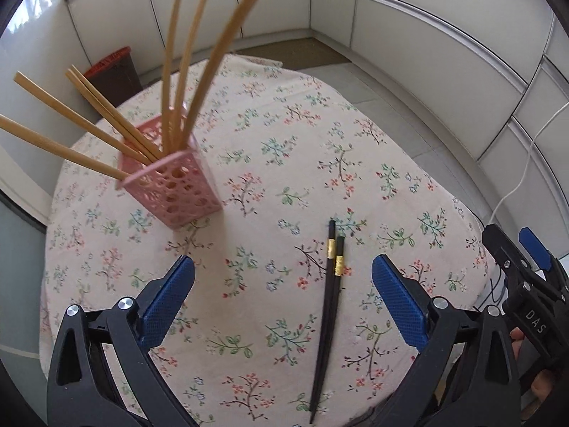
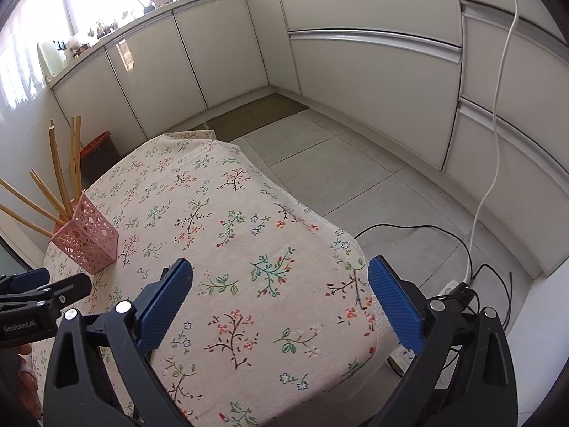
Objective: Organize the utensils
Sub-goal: 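Lower the left gripper to the black chopsticks and grasp one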
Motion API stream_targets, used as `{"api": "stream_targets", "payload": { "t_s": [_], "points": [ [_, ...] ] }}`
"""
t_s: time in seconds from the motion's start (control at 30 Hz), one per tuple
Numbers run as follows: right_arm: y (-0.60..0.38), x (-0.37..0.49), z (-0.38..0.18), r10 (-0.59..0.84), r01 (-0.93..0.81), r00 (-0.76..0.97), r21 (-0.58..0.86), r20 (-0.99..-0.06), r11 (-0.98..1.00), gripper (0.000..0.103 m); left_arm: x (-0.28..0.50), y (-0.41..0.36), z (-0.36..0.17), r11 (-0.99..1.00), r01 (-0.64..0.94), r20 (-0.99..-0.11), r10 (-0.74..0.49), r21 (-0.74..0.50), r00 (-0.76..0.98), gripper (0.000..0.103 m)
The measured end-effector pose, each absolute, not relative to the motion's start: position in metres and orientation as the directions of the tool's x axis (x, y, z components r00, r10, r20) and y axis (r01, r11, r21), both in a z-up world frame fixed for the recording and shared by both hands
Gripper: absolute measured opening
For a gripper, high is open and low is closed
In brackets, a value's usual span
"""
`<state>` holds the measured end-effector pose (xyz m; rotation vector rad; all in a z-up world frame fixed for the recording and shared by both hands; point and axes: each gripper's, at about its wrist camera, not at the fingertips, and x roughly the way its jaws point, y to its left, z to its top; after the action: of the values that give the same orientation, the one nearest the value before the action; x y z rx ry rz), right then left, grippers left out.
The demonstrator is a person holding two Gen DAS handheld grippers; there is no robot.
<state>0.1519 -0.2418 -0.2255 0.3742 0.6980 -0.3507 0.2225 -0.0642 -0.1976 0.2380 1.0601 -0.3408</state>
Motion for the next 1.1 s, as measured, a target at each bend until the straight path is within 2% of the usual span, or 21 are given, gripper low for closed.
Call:
{"api": "stream_targets", "payload": {
  "t_s": [0.23,0.4,0.5,0.6,0.7,0.77,0.83,0.9,1.1],
  "points": [
    [-0.263,0.140,-0.222,-0.195,0.469,0.710,0.248,-0.677,0.848,0.096,0.244,-0.078,-0.229,0.933,0.350,-0.940,-0.189,-0.081,0.285,0.096],
    [-0.269,0.134,-0.221,-0.200,0.483,0.708,0.257,-0.678,0.837,0.096,0.255,-0.088,-0.247,0.941,0.313,-0.954,-0.202,-0.127,0.223,0.096],
    [-0.271,0.132,-0.220,-0.201,0.484,0.708,0.258,-0.677,0.836,0.096,0.264,-0.090,-0.251,0.942,0.268,-0.950,-0.254,-0.201,0.183,0.096],
    [-0.272,0.132,-0.220,-0.197,0.485,0.702,0.257,-0.684,0.836,0.096,0.275,-0.093,-0.250,0.943,0.226,-0.942,-0.285,-0.243,0.178,0.095],
    [-0.273,0.131,-0.220,-0.197,0.487,0.702,0.259,-0.685,0.834,0.096,0.284,-0.096,-0.249,0.954,0.202,-0.941,-0.265,-0.223,0.211,0.094],
    [-0.275,0.132,-0.222,-0.191,0.487,0.698,0.262,-0.690,0.833,0.096,0.289,-0.096,-0.251,0.958,0.189,-0.942,-0.255,-0.216,0.216,0.088],
    [-0.276,0.133,-0.224,-0.182,0.486,0.693,0.267,-0.697,0.832,0.096,0.294,-0.098,-0.256,0.963,0.185,-0.950,-0.234,-0.197,0.205,0.069],
    [-0.277,0.135,-0.225,-0.174,0.488,0.689,0.273,-0.703,0.829,0.096,0.296,-0.098,-0.262,0.966,0.190,-0.959,-0.210,-0.173,0.193,0.057],
    [-0.277,0.138,-0.228,-0.165,0.490,0.681,0.276,-0.713,0.827,0.096,0.297,-0.099,-0.268,0.971,0.194,-0.968,-0.173,-0.137,0.183,0.038]
  ]
}}
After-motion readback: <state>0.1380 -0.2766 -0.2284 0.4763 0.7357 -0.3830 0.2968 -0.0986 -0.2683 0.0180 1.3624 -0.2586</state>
